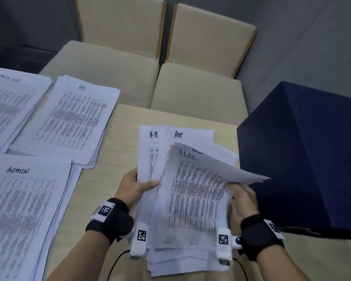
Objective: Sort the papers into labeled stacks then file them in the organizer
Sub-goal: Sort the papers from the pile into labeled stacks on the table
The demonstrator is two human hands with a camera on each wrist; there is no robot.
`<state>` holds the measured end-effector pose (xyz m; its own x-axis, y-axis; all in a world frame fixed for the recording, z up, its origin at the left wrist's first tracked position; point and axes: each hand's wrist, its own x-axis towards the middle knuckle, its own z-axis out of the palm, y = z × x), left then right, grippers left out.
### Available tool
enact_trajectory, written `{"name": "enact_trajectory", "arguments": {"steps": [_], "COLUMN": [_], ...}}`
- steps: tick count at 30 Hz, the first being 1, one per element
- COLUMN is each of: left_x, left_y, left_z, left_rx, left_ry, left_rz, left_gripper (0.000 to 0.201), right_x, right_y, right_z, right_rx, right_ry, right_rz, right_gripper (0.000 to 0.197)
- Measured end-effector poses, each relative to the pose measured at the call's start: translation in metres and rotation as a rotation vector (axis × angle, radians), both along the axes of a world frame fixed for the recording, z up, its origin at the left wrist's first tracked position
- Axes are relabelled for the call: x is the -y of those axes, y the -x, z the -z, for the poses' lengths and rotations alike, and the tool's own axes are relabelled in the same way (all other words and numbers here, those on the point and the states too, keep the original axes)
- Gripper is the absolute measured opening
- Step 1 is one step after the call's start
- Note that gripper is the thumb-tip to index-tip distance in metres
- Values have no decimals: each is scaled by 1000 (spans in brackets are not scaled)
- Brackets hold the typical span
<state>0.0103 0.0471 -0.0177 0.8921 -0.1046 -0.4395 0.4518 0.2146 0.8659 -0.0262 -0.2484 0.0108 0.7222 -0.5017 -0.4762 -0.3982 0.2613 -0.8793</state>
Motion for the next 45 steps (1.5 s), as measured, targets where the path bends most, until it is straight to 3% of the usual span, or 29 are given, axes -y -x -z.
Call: {"name": "enact_trajectory", "arguments": {"steps": [3, 6, 7, 8, 10, 12, 14, 18, 20, 23, 25, 28, 34, 36, 39, 42, 45], "left_x": [0, 2, 3, 4, 7, 9, 8, 7, 6, 3, -2, -5, -2, -1, -3, -6, -10], "left_y": [-10, -17, -20, -24, -30, -34, -29, -19, -19, -20, -21, -23, -27, -26, -19, -13, -9], "left_z": [3, 3, 1, -2, -8, -6, -1, 7, 5, 10, 13, 8, -9, -17, -18, -23, -18], "left_rx": [96, 340, 441, 500, 479, 393, 353, 330, 320, 322, 187, -30, 202, 348, 447, 362, 254], "left_ry": [-259, -777, -875, -878, -715, -610, -578, -488, -541, -806, -928, -1009, -1187, -1147, -770, -399, -409], "left_rz": [-47, -96, -93, -60, 84, 260, 319, 297, 234, 116, 41, 158, 349, 344, 275, 316, 362], "left_gripper": [59, 72, 75, 76, 71, 40, 15, 19, 7, 26, 35, 21, 42, 43, 37, 25, 32], "right_x": [0, 6, 8, 10, 12, 12, 13, 7, 0, -6, -7, -4, 0, 1, 4, 5, 0], "right_y": [-2, -5, -5, -5, -6, -8, -11, -14, -11, -6, -5, -4, -8, -10, -11, -12, -7], "right_z": [2, -1, -2, -3, -1, -1, 3, 5, 3, -2, -4, -5, -7, -10, -12, -15, -12], "right_rx": [-43, -37, -20, -4, 15, 22, 30, 27, 54, 19, 56, 55, -32, -14, -36, -111, -125], "right_ry": [47, 21, 5, -20, -64, -134, -174, -170, -189, -181, -202, -170, -112, -149, -196, -148, -133], "right_rz": [-4, -28, -41, -42, -28, -31, -35, -109, -119, -68, -66, -44, -58, -63, -109, -91, -210], "right_gripper": [17, 18, 18, 20, 25, 25, 26, 35, 38, 35, 29, 23, 19, 13, 13, 33, 23]}}
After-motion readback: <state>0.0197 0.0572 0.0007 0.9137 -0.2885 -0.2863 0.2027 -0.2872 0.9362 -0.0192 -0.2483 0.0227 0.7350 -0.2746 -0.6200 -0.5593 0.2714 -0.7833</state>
